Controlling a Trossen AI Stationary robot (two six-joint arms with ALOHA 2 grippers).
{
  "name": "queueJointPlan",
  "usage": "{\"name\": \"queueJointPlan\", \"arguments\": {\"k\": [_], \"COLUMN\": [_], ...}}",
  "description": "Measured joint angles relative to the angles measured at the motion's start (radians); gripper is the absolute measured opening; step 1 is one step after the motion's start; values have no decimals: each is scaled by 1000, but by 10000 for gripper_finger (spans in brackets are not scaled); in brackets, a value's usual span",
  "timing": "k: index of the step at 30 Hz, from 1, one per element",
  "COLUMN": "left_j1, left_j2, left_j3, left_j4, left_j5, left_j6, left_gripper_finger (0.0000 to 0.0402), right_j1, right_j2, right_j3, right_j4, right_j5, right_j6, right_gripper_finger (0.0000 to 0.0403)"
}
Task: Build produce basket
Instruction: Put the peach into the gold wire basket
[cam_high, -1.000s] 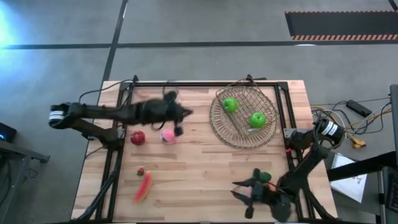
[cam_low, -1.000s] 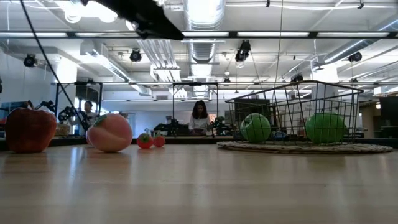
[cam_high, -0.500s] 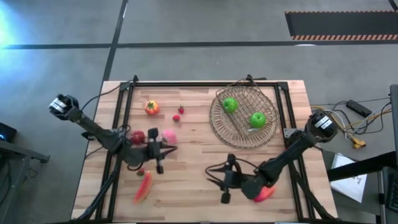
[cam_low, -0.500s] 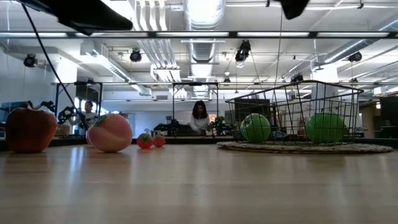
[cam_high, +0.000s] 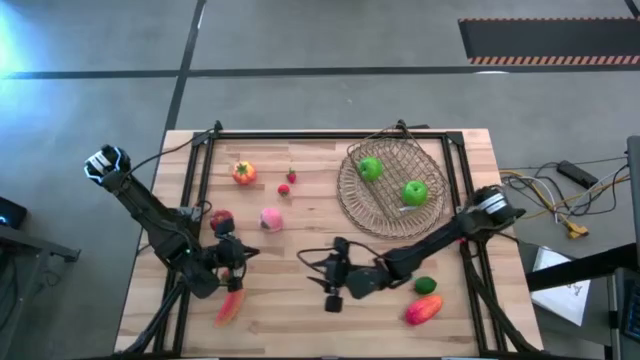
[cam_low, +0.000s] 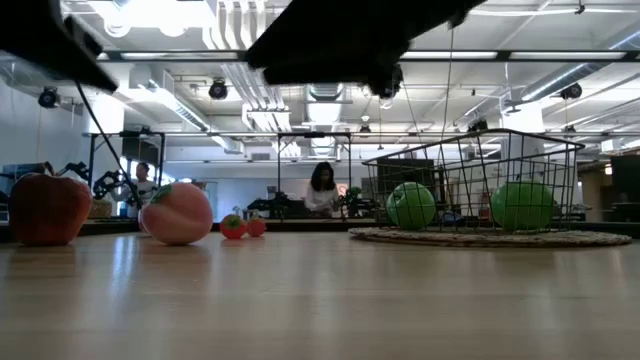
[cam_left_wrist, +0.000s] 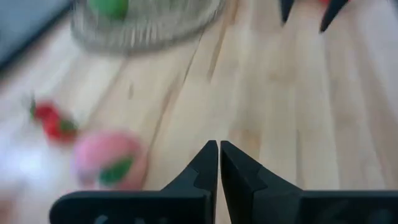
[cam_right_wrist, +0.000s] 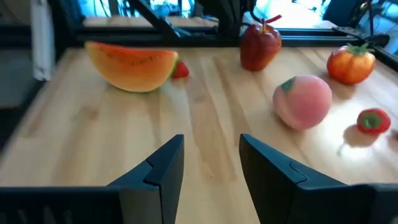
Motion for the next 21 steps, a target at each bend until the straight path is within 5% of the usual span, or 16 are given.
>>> {"name": "queueJointPlan", "arguments": {"k": [5, 9, 15, 21], "left_j1": [-2, 0, 21, 29], "left_j2": [2, 4, 2, 16], "left_j3": [-36, -73, -118, -148], "left_j4": [-118, -120, -114, -113], "left_j5": [74, 71, 56, 42], "left_j6": [-243, -292, -341, -371], "left_gripper_finger": [1, 1, 1, 1], "right_j1": [-61, -135, -283, -396], "right_j2": [128, 190, 223, 223], "right_j3": [162, 281, 336, 336], "right_j4": [-49, -139, -162, -155], "right_j5": [-4, -17, -264, -358], "right_j6": [-140, -199, -207, -198], "right_gripper_finger": [148, 158, 215, 274]}}
